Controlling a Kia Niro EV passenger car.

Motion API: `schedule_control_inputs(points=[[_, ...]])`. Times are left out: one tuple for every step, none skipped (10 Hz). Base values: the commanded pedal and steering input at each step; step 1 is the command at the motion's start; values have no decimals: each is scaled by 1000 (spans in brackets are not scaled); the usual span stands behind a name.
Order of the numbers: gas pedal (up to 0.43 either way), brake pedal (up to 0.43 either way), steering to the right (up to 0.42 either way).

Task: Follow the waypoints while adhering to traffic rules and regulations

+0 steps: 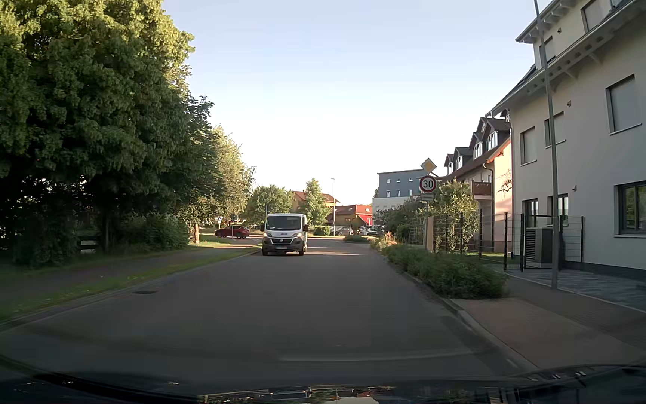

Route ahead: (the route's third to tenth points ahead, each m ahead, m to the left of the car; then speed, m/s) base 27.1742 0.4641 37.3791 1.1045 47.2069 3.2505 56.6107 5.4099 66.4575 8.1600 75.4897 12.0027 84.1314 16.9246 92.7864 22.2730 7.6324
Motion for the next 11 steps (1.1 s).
schedule_control_inputs(points=[[0, 0, 7], [0, 0, 6], [8, 0, 5], [20, 0, 5], [39, 0, 5], [39, 0, 5], [47, 0, 6], [47, 0, 7], [47, 0, 7], [47, 0, 8], [47, 0, 11]])
